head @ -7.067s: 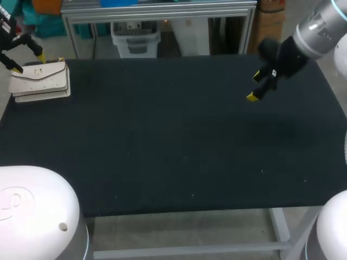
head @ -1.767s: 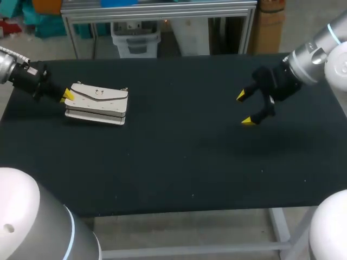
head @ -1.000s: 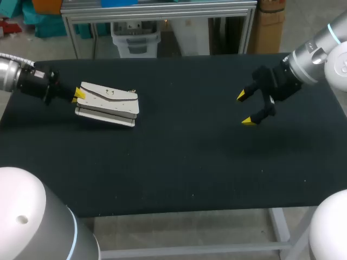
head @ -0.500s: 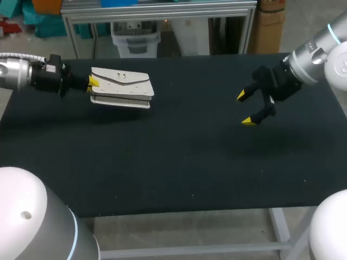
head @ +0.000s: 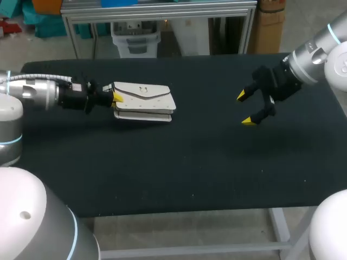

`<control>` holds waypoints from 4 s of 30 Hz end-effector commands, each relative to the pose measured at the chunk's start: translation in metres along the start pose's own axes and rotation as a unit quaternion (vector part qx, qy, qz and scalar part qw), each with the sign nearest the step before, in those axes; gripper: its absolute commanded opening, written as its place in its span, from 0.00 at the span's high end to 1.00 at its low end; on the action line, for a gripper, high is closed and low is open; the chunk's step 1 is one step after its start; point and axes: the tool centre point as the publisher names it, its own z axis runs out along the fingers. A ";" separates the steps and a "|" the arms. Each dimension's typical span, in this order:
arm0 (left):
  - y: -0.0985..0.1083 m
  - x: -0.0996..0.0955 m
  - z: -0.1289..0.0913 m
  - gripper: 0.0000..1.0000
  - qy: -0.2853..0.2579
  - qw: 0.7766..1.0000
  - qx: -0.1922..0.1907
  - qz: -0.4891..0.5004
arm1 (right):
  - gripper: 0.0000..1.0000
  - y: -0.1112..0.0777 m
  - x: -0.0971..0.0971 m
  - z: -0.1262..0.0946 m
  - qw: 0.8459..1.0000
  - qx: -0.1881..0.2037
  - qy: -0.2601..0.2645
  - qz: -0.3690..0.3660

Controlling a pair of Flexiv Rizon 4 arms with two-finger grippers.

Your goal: Pick up the bag, open it, inspect its contents, close it, and place it on the opposite side

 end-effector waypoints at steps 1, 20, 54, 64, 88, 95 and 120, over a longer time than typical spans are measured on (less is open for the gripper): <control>0.015 -0.005 0.013 1.00 0.015 1.000 -0.007 0.002 | 0.00 0.000 0.000 0.000 1.000 -0.001 0.000 0.000; 0.059 -0.012 0.047 1.00 0.020 0.996 -0.079 -0.036 | 0.00 0.000 0.000 0.000 1.000 -0.001 0.000 0.000; 0.095 -0.007 0.081 1.00 0.031 0.998 -0.047 -0.009 | 0.00 0.000 0.000 0.000 1.000 -0.001 0.000 0.000; 0.093 -0.013 0.082 0.00 0.007 0.998 -0.053 -0.022 | 0.00 0.000 0.000 0.000 1.000 -0.001 0.000 0.000; 0.069 0.007 0.035 0.00 -0.121 0.986 -0.111 0.011 | 0.00 0.000 0.000 0.000 1.000 -0.001 0.000 0.000; 0.069 0.004 0.034 0.00 -0.182 0.976 -0.116 0.012 | 0.00 0.000 0.000 0.000 1.000 -0.001 0.000 0.000; 0.056 0.024 0.020 0.00 -0.247 0.947 -0.157 0.133 | 0.00 0.037 0.025 0.006 0.992 0.077 -0.030 -0.097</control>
